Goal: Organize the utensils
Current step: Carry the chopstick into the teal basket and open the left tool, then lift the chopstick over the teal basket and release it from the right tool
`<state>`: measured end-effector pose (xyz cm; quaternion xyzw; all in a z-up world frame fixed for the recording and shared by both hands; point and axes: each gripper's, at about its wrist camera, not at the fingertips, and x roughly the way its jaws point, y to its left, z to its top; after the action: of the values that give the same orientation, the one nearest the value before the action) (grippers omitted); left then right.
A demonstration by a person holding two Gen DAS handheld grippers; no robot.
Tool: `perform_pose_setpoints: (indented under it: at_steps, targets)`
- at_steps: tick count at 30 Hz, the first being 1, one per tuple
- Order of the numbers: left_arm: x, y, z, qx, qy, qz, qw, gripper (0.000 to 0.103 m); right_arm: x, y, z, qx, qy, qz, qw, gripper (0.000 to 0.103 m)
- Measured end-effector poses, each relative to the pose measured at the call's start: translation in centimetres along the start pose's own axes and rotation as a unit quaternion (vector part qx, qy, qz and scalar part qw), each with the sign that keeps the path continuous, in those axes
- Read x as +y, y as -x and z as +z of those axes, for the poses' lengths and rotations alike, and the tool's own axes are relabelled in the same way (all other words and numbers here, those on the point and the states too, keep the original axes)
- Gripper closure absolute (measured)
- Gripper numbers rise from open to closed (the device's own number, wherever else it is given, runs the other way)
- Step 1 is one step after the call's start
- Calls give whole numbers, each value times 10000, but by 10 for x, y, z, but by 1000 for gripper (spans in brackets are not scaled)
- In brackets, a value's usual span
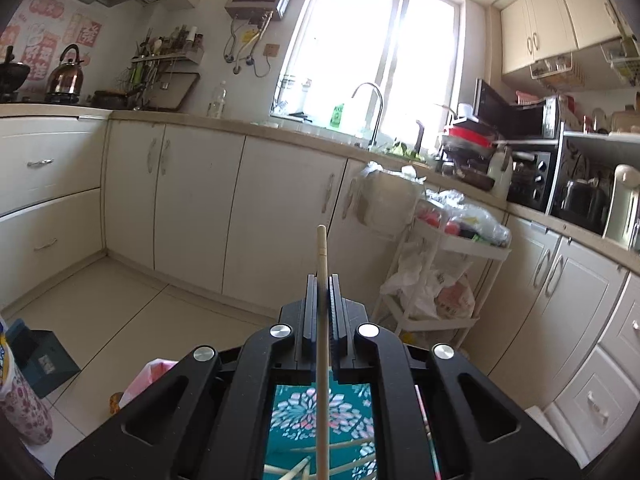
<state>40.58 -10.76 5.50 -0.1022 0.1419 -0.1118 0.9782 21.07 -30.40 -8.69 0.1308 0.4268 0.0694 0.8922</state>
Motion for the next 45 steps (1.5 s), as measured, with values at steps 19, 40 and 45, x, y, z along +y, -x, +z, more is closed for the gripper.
perform_pose_setpoints:
  at_steps: [19, 40, 45]
  targets:
    - [-4, 9, -26, 604, -417, 190, 9971, 93, 0, -1, 0, 1, -7, 4, 10000, 97]
    - [68, 36, -16, 946, 661, 296, 9929, 54, 0, -1, 0, 1, -9, 5, 10000, 97]
    - [99, -1, -14, 1829, 1275, -29, 9748, 50, 0, -1, 0, 2, -11, 7, 10000, 97]
